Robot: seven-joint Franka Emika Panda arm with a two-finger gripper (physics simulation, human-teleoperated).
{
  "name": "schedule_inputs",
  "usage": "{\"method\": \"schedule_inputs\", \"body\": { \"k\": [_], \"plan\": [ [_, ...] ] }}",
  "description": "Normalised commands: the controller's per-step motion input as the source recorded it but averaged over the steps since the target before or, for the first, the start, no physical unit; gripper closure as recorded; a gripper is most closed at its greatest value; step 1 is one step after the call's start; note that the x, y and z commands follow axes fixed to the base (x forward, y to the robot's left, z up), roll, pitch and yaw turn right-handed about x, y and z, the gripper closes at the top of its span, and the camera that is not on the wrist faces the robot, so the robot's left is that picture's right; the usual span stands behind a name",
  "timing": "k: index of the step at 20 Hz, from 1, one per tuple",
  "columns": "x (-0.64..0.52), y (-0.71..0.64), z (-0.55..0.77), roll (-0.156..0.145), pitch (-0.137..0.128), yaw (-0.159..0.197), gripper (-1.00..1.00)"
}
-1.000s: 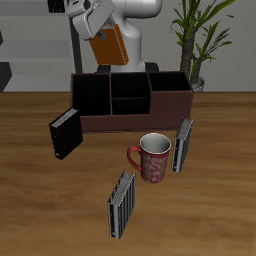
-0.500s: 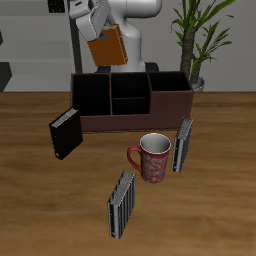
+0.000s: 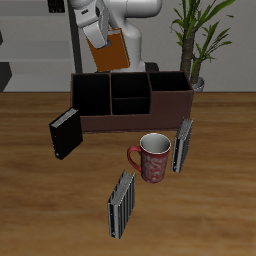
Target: Place the orange book into the back desk caddy's back compartment
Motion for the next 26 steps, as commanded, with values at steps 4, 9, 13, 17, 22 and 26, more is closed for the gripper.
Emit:
{"method": "schedule_inputs", "body": {
  "k": [4, 9, 13, 17, 22, 26],
  "plan": [
    [0.01, 0.11, -0.17, 0.022, 0.035, 0.109, 1.00],
    [0.03, 0.11, -0.15, 0.022, 0.025, 0.116, 1.00],
    [0.05, 0.03, -0.03, 0.013, -0.004, 0.095, 1.00],
    [0.05, -0.02, 0.03, -0.005, 0.006, 0.029, 1.00],
    [0.02, 0.11, 0.04, 0.018, -0.013, 0.058, 1.00],
    [0.07, 0.06, 0.05, 0.019, -0.025, 0.029, 1.00]
  ]
}}
